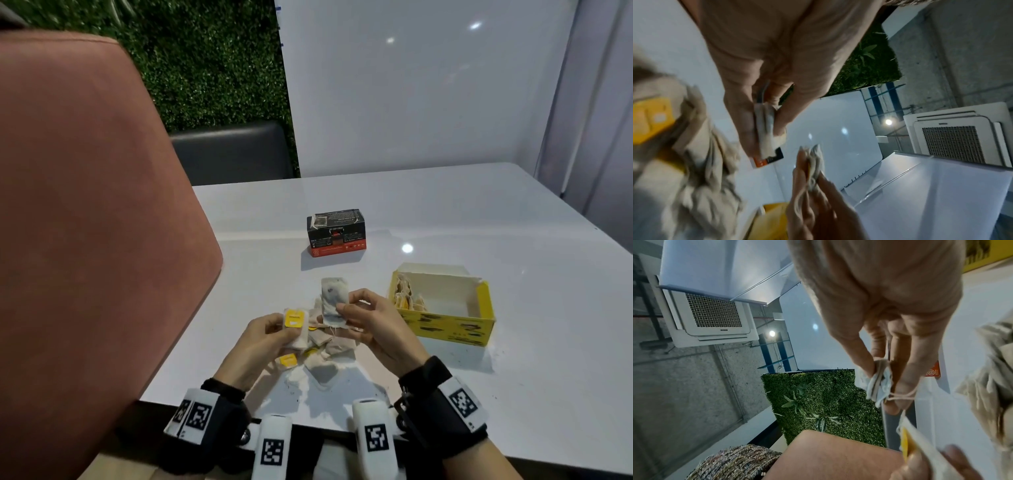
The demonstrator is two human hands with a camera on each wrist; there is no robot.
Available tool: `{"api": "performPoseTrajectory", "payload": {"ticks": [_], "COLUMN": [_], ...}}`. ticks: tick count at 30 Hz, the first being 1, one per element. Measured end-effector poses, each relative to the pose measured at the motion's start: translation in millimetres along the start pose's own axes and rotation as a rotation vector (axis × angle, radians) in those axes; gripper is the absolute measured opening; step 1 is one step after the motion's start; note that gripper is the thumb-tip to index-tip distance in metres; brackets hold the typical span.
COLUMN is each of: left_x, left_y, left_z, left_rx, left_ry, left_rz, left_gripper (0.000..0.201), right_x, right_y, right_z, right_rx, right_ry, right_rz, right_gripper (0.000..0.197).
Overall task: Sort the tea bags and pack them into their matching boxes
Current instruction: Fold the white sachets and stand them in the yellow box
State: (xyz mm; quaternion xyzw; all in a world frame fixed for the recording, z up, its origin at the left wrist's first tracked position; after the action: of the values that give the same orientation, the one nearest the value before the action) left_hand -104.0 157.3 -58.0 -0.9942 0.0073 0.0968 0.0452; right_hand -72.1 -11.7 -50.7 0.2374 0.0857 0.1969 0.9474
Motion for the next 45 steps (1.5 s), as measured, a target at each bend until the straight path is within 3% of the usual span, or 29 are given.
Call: {"api": "performPoseTrajectory", "payload": {"ticks": [8, 11, 13, 15, 18, 21, 24, 33, 37, 40, 42, 45], "left_x": [-12, -14, -11, -7, -5, -3, -2, 6, 9, 8, 6, 3], "left_y": [46, 51, 46, 41, 36, 27, 24, 15, 3, -13, -18, -17], "left_z": [3, -4, -4, -2, -2, -3, -3, -7, -10, -16, -24, -31], "left_rx": [-0.396, -0.667, -0.727, -0.659, -0.590, -0.565, -0.544, -0.364, -0.254, -0.024, 0.180, 0.262], "left_ry": [-0.184, -0.200, -0.190, -0.187, -0.177, -0.148, -0.114, -0.043, 0.011, 0.125, 0.195, 0.203], "left_rz": [0.278, 0.292, 0.266, 0.227, 0.227, 0.216, 0.185, 0.065, -0.034, -0.152, -0.225, -0.263], "left_gripper": [0.023, 0.029, 0.037, 0.042, 0.032, 0.031, 0.025, 0.022, 0.015, 0.013, 0.025, 0.033], "right_x": [-4, -8, -11, -14, -20, -24, -25, -32, -35, -28, -22, -20], "right_y": [0, 9, 19, 28, 39, 46, 48, 53, 49, 37, 30, 27], "right_z": [19, 25, 27, 25, 23, 23, 25, 32, 38, 35, 30, 33], "right_rx": [-0.295, -0.507, -0.653, -0.750, -0.874, -0.923, -0.922, -0.892, -0.815, -0.704, -0.646, -0.743], "right_ry": [-0.174, -0.286, -0.356, -0.402, -0.462, -0.522, -0.553, -0.585, -0.529, -0.408, -0.344, -0.420], "right_rz": [-0.044, 0.025, 0.095, 0.168, 0.250, 0.301, 0.311, 0.295, 0.291, 0.215, 0.143, -0.019], "right_gripper": [0.013, 0.014, 0.017, 0.023, 0.029, 0.022, 0.016, 0.029, 0.016, 0.013, 0.014, 0.016]}}
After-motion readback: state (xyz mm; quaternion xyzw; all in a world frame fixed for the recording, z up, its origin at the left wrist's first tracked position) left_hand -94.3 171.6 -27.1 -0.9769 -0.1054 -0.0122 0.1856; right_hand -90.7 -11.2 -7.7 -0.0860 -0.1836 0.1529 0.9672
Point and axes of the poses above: each hand's wrist, its own x-axis towards the middle knuckle, its own y-axis out of the palm, z = x × y, the point moved 8 cm from there along x, towards the middle knuckle, and after that the axes turned 5 degrees about z, right-handed, at the moved point
